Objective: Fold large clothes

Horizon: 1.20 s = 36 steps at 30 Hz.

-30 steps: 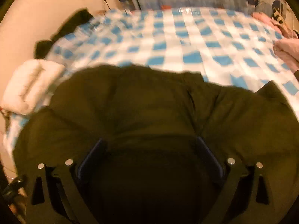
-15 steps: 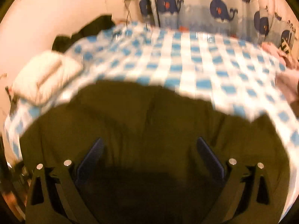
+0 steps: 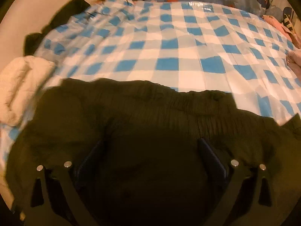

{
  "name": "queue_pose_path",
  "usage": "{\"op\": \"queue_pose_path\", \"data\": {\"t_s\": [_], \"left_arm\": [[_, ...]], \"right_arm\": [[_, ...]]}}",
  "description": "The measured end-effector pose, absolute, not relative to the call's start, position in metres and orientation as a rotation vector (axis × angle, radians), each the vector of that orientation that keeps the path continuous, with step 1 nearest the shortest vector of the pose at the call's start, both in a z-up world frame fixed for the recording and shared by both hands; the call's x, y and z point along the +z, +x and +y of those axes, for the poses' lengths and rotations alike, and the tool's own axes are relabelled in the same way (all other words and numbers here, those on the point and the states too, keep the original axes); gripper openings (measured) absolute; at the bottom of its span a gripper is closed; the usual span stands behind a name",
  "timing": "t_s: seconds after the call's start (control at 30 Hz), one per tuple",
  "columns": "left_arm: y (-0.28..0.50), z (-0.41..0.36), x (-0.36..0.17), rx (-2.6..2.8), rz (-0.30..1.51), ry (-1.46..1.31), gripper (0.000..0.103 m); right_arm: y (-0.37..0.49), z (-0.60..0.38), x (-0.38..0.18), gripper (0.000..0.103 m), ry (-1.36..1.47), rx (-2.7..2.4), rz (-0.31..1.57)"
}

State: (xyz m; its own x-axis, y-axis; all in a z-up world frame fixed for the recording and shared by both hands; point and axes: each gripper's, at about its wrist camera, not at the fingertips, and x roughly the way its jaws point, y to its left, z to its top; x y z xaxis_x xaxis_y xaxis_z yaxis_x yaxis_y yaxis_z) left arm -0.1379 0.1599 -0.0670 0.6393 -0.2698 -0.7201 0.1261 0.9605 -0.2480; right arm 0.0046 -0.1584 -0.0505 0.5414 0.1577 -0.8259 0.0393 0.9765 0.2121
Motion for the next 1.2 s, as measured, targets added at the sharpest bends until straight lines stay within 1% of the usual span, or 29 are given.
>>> {"op": "queue_pose_path", "data": {"t_s": [0.1, 0.17, 0.23, 0.3, 0.33, 0.4, 0.47, 0.53, 0.6, 0.67, 0.73, 0.8, 0.9, 0.93, 0.97, 1.0, 1.03, 1.07, 1.1, 1.13, 1.17, 1.2], "left_arm": [[-0.135, 0.172, -0.072, -0.256, 0.877, -0.276, 0.092], [-0.132, 0.185, -0.078, -0.268, 0.902, -0.363, 0.092], [-0.131, 0.194, -0.083, -0.268, 0.920, -0.428, 0.092], [-0.131, 0.198, -0.085, -0.267, 0.927, -0.446, 0.092], [-0.132, 0.199, -0.085, -0.266, 0.926, -0.449, 0.092], [-0.135, 0.205, -0.081, -0.263, 0.918, -0.469, 0.092], [-0.132, 0.214, -0.083, -0.262, 0.929, -0.509, 0.092], [-0.124, 0.223, -0.091, -0.268, 0.956, -0.580, 0.092], [-0.117, 0.228, -0.098, -0.261, 0.977, -0.637, 0.092], [-0.113, 0.227, -0.099, -0.248, 0.978, -0.653, 0.092], [-0.108, 0.223, -0.100, -0.244, 0.983, -0.654, 0.093], [-0.102, 0.223, -0.101, -0.228, 0.999, -0.669, 0.094], [-0.096, 0.222, -0.102, -0.203, 1.038, -0.702, 0.093], [-0.094, 0.221, -0.101, -0.204, 1.048, -0.711, 0.092], [-0.092, 0.218, -0.101, -0.216, 1.061, -0.722, 0.086], [-0.090, 0.214, -0.102, -0.235, 1.087, -0.724, 0.068], [-0.087, 0.211, -0.102, -0.236, 1.106, -0.718, 0.059], [-0.087, 0.209, -0.101, -0.231, 1.111, -0.713, 0.053], [-0.086, 0.206, -0.099, -0.233, 1.115, -0.697, 0.042], [-0.087, 0.203, -0.095, -0.234, 1.115, -0.678, 0.033], [-0.089, 0.200, -0.089, -0.235, 1.107, -0.656, 0.029], [-0.092, 0.197, -0.083, -0.236, 1.098, -0.631, 0.024]], "right_arm": [[-0.050, -0.156, -0.017, 0.096, 0.196, 0.136, 0.904], [-0.087, -0.152, -0.008, 0.096, 0.162, 0.178, 0.885], [-0.115, -0.149, -0.016, 0.096, 0.094, 0.193, 0.917], [-0.129, -0.150, -0.043, 0.096, 0.042, 0.227, 1.045], [-0.140, -0.160, -0.046, 0.096, 0.068, 0.237, 1.029], [-0.162, -0.190, -0.031, 0.096, 0.187, 0.206, 0.933], [-0.194, -0.237, -0.010, 0.096, 0.347, 0.118, 0.796], [-0.223, -0.282, -0.006, 0.096, 0.508, 0.031, 0.735], [-0.252, -0.321, -0.012, 0.096, 0.638, -0.072, 0.714], [-0.283, -0.353, -0.024, 0.096, 0.726, -0.165, 0.723], [-0.305, -0.378, -0.050, 0.096, 0.871, -0.167, 0.772], [-0.315, -0.394, -0.083, 0.096, 1.094, -0.102, 0.804], [-0.309, -0.395, -0.109, 0.096, 1.296, 0.059, 0.748], [-0.304, -0.393, -0.113, 0.096, 1.327, 0.092, 0.740], [-0.297, -0.390, -0.118, 0.096, 1.348, 0.131, 0.731], [-0.285, -0.386, -0.121, 0.095, 1.343, 0.154, 0.738], [-0.280, -0.385, -0.121, 0.093, 1.332, 0.156, 0.741], [-0.273, -0.384, -0.120, 0.075, 1.320, 0.158, 0.735], [-0.266, -0.381, -0.116, 0.029, 1.284, 0.157, 0.740], [-0.267, -0.380, -0.111, 0.027, 1.260, 0.151, 0.740], [-0.264, -0.380, -0.108, 0.021, 1.254, 0.173, 0.726], [-0.262, -0.380, -0.101, 0.018, 1.236, 0.196, 0.718]]}}
